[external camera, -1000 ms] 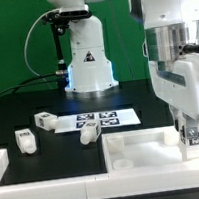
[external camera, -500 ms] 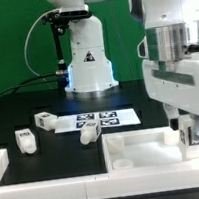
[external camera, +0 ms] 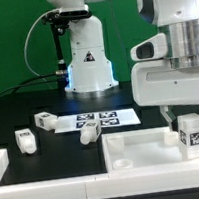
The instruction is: Assemble one leg
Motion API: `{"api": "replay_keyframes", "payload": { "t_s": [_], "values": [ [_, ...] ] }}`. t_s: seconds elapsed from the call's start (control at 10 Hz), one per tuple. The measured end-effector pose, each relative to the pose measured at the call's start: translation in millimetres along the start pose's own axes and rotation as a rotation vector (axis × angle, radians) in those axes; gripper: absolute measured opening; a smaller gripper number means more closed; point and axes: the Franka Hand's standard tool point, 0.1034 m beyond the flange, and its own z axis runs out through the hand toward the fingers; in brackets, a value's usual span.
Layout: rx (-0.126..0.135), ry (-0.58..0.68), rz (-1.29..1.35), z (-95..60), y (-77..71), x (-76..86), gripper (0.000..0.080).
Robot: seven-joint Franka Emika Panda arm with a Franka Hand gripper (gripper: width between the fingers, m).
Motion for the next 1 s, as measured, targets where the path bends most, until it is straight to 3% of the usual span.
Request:
{"api": "replay_keyframes", "payload": {
  "t_s": [0.4,0.6,0.8,0.9,1.0],
  "values": [
    [-0.031,0.018,-0.681,0.2,-3.9,0.4,0.0649],
    [-0.030,0.021,-0.635,0.1,-3.1,1.6,0.0649],
    [-0.031,0.023,-0.570,-0.3,-1.2,3.8,0.0389],
    [-0.037,0.027,-0.480,0.0,3.5,7.1,0.0389],
    [-0.042,0.029,-0.361,0.5,4.2,6.5,0.0292]
  ]
}}
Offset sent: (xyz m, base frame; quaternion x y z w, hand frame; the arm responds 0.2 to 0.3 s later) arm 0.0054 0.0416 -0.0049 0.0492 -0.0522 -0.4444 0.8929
